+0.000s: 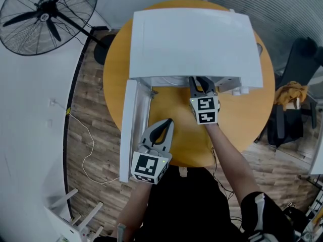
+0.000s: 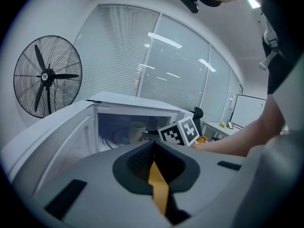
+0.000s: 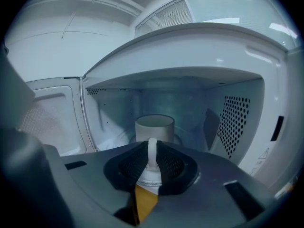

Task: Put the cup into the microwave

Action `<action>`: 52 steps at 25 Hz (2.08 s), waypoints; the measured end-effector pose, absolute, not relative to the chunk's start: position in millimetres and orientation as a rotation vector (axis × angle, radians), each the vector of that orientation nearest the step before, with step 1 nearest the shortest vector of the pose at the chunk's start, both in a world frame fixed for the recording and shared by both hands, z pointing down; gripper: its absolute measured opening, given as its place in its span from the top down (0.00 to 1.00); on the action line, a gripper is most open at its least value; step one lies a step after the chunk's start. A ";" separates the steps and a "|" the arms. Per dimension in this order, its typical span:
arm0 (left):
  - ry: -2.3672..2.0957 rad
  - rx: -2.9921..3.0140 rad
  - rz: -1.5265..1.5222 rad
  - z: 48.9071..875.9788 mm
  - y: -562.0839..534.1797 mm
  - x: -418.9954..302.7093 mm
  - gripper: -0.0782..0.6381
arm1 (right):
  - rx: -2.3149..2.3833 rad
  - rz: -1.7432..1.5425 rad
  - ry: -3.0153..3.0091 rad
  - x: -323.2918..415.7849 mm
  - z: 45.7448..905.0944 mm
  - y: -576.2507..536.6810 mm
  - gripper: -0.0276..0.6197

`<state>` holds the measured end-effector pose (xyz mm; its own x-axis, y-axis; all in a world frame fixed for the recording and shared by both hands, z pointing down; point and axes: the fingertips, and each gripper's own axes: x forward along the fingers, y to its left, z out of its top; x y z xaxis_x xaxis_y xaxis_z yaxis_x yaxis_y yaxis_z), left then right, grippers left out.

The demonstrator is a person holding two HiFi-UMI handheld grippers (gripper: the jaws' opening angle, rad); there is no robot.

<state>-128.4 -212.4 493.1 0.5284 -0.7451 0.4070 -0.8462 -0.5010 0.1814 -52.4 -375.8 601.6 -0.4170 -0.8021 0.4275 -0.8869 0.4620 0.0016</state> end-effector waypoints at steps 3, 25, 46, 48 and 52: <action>-1.308 2.417 0.402 492.9 -211.9 -128.5 0.90 | 1.442 0.308 -2.334 -56.2 603.1 -381.9 0.86; -1.313 2.411 0.393 490.0 -210.5 -128.5 0.90 | 1.420 0.282 -2.334 -76.3 610.3 -396.4 0.82; -1.385 2.410 0.352 466.3 -170.1 -91.1 0.90 | 1.351 0.307 -2.368 -45.0 590.5 -322.5 0.72; -1.398 2.408 0.346 465.1 -163.7 -83.8 0.90 | 1.331 0.306 -2.377 -41.2 587.1 -312.6 0.73; -1.431 2.396 0.339 460.6 -149.1 -74.1 0.90 | 1.311 0.312 -2.396 -30.8 579.1 -293.5 0.73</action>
<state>-74.1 -149.1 460.6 0.4672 -0.8053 0.3650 -0.8834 -0.4417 0.1564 -30.8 -293.5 579.1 -0.4862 -0.7562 0.4378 -0.8432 0.5375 -0.0080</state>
